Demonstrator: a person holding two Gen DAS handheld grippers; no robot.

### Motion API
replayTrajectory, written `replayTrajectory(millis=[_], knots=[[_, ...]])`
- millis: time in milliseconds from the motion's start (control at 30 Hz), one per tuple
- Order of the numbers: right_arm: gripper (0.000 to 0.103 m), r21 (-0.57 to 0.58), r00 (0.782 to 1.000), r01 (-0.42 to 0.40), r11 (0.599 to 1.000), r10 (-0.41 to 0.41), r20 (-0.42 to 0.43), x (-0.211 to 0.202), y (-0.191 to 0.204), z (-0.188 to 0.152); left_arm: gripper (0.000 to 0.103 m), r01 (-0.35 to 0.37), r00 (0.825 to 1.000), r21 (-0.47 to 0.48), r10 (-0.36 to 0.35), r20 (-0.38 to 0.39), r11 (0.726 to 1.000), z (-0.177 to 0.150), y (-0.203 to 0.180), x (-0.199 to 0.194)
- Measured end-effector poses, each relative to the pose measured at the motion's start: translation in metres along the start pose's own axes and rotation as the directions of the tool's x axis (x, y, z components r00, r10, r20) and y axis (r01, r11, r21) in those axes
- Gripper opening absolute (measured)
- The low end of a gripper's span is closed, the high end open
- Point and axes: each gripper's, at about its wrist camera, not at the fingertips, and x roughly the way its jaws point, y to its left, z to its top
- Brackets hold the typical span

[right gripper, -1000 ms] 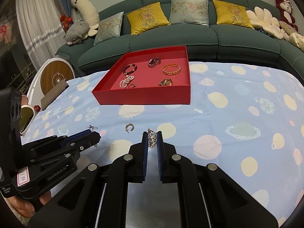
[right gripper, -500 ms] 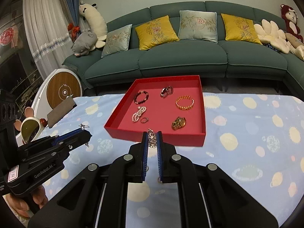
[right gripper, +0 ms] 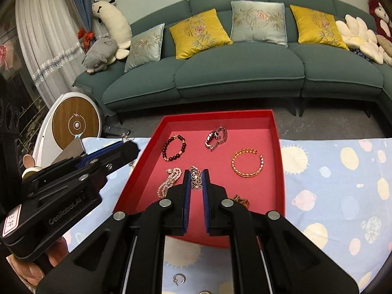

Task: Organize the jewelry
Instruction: 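Carry both silver drop earrings into the red box and open both grippers, then move both grippers back over the two gold hoop earrings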

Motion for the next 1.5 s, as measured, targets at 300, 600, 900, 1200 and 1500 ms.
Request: replayTrajectory(millis=[300, 600, 900, 1200, 1500], knots=[[0.008, 0.041, 0.998, 0.012, 0.999, -0.009, -0.059, 0.045, -0.02, -0.004, 0.014, -0.019, 0.998, -0.029, 0.017, -0.06, 0.999, 0.0, 0.005, 0.053], [0.01, 0.054, 0.998, -0.011, 0.998, 0.014, -0.06, 0.061, -0.028, -0.009, 0.016, 0.02, 0.995, -0.11, -0.031, -0.1, 0.994, -0.005, 0.015, 0.072], [0.01, 0.082, 0.999, -0.035, 0.996, 0.032, 0.039, 0.002, -0.037, -0.011, 0.017, 0.02, 1.0, -0.125, -0.023, -0.021, 0.992, -0.008, 0.023, 0.004], [0.019, 0.037, 0.999, -0.017, 0.999, 0.015, 0.052, -0.101, -0.024, -0.053, 0.025, -0.02, 0.998, -0.08, 0.015, -0.06, 0.997, -0.065, 0.013, -0.086], [0.025, -0.074, 0.996, 0.061, 0.995, -0.066, -0.067, -0.088, 0.003, -0.125, 0.025, -0.068, 0.989, -0.096, 0.054, -0.138, 0.993, -0.13, 0.014, -0.095]])
